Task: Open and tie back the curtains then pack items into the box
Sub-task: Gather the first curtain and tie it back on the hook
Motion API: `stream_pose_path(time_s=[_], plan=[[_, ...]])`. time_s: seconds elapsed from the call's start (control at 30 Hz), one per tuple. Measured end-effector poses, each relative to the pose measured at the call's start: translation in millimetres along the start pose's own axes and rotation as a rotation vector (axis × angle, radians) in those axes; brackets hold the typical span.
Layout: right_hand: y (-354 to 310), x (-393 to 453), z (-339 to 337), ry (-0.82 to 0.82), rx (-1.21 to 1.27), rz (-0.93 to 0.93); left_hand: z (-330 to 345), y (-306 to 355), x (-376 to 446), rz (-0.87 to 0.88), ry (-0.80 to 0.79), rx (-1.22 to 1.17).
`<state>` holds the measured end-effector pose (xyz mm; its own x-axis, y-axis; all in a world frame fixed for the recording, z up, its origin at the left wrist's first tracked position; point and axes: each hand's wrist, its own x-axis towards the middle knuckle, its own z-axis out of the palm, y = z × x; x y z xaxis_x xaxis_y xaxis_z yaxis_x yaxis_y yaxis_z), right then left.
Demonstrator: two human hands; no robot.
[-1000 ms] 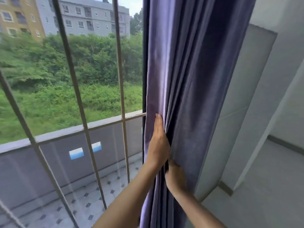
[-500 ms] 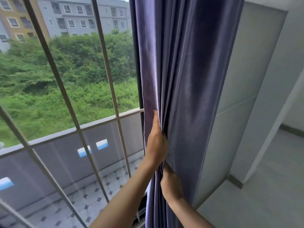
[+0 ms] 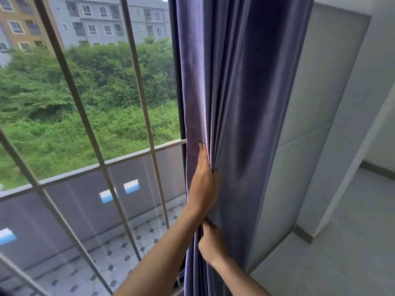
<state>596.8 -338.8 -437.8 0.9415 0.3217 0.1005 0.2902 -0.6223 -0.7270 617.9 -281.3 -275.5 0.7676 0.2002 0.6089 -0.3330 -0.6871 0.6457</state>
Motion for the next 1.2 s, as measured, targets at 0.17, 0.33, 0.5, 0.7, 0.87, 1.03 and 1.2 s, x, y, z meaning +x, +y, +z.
stream_pose_path(time_s=[0.17, 0.33, 0.5, 0.7, 0.87, 1.03, 1.2], plan=[[-21.0, 5.9, -57.1, 0.505, 0.164, -0.159, -1.1, -5.5, 3.4, -0.001, -0.011, 0.007], [-89.8, 56.7, -225.0, 1.02, 0.249, -0.471, -3.9, -1.9, -1.9, -0.024, -0.023, 0.03], [-85.8, 110.4, -308.4, 0.558, 0.461, -0.234, -0.4, 4.2, -5.5, -0.058, -0.024, 0.015], [-52.9, 100.0, -238.6, 0.453, 0.09, -0.1, 13.8, 13.7, -8.4, -0.043, 0.048, 0.087], [-44.9, 65.4, -160.3, 0.412, -0.054, -0.135, 23.3, 20.4, -10.5, -0.039, 0.116, 0.109], [-42.8, 40.2, -113.6, 0.422, -0.249, -0.185, 20.3, 18.2, -11.8, -0.039, 0.072, 0.075], [-50.4, 19.1, -96.1, 0.402, -0.181, -0.114, 1.1, 19.3, -11.6, -0.078, -0.014, -0.003]])
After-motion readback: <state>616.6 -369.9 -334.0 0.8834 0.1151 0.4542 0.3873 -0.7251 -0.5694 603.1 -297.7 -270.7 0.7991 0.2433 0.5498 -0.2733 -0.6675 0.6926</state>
